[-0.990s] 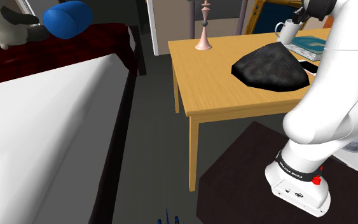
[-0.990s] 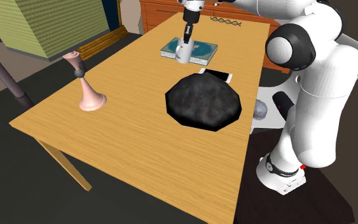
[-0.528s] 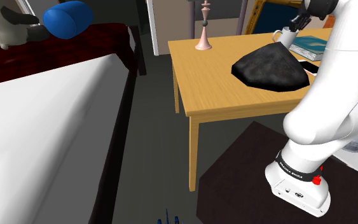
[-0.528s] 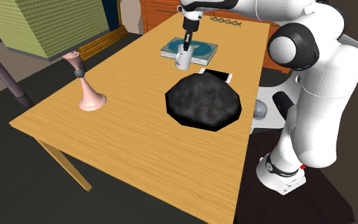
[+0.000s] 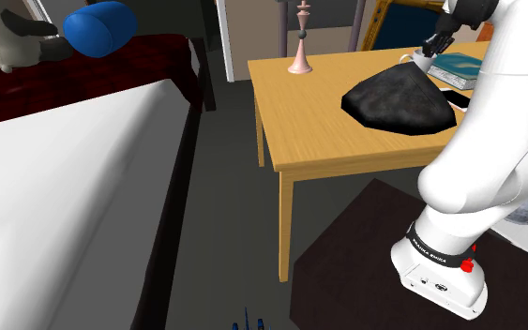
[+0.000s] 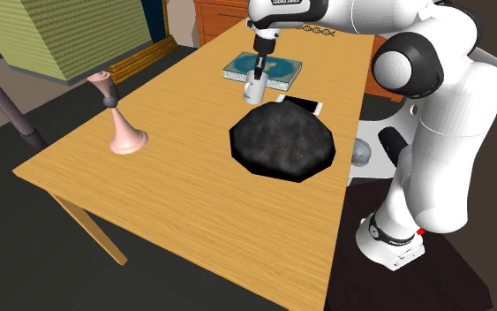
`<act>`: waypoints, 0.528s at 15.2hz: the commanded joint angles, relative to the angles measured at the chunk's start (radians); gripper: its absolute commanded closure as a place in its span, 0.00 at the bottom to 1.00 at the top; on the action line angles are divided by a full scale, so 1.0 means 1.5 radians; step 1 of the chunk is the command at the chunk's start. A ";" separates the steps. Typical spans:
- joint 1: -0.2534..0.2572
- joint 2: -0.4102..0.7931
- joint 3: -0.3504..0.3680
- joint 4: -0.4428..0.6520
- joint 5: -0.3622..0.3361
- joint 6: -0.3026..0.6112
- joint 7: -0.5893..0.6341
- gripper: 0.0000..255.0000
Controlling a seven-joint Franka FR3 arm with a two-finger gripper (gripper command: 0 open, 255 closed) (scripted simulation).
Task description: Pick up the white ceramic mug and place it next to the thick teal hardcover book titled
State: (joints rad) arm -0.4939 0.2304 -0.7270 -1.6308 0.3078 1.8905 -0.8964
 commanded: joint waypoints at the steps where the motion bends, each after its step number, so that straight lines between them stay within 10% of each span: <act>1: 0.000 0.000 0.000 -0.001 0.000 0.001 0.000 1.00; 4: 0.000 0.000 0.000 -0.001 0.000 0.001 0.000 1.00; 5: 0.000 0.000 0.000 -0.001 0.000 0.001 0.000 0.00; 8: 0.000 0.000 0.000 -0.001 0.000 0.001 0.000 0.00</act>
State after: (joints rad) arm -0.4936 0.2303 -0.7268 -1.6321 0.3081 1.8922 -0.8964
